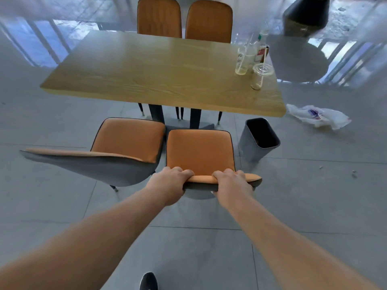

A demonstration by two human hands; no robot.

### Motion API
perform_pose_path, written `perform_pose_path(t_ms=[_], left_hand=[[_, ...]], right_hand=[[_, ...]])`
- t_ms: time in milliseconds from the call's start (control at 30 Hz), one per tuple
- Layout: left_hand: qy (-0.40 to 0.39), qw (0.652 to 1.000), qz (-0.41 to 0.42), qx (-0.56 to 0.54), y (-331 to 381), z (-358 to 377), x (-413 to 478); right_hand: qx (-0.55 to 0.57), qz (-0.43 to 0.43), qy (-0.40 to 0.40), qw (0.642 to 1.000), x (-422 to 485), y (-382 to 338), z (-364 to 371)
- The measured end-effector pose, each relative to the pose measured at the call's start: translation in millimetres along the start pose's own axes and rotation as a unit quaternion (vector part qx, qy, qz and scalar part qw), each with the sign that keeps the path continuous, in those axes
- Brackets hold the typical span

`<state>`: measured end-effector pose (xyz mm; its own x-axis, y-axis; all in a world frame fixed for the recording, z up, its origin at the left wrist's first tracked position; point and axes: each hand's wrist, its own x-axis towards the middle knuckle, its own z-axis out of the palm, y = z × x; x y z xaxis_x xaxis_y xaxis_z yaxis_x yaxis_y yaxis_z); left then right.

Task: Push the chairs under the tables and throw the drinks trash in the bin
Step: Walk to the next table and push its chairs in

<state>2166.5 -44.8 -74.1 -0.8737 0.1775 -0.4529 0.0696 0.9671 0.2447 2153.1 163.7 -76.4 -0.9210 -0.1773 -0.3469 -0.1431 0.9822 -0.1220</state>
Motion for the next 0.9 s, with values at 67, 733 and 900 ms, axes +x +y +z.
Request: perform_pose_path(t_ms=[67, 733, 900], left_hand=[[-0.01, 1.0, 0.018, 0.005, -33, -16, 11], [0.04, 0.988, -0.005, 0.152, -233, -62, 2], [-0.01, 0.994, -0.045, 0.095, -224, -74, 2]], right_hand=[[0.002, 0.016, 0.001, 1.0, 17, -31, -5], [-0.092, -0.084, 0.036, 0.992, 54, -154, 1], [-0.064, -0.089, -0.034, 0.993, 57, -154, -10]])
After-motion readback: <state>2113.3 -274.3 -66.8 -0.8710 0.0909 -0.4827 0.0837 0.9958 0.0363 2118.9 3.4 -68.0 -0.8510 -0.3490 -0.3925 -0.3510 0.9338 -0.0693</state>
